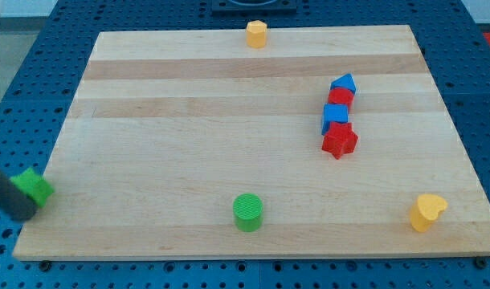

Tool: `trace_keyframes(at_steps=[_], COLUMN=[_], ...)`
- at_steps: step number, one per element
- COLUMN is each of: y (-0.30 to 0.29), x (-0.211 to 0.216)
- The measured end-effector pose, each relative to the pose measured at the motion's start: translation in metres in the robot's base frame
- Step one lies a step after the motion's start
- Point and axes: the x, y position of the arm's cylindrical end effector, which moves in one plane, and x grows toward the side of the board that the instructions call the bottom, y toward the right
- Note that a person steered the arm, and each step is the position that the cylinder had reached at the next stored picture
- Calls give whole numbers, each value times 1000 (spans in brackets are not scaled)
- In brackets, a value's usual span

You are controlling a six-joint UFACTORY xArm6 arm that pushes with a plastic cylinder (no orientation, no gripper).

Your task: Push the green star towards the left center of the board

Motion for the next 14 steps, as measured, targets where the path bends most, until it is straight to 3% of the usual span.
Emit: trace_keyframes(at_steps=[1,2,3,5,8,9,10,11,12,14], y=[72,67,23,-9,-9,23,38,-9,-9,-9], x=[-46,-32,28,42,-20,-56,-54,-26,-26,-93])
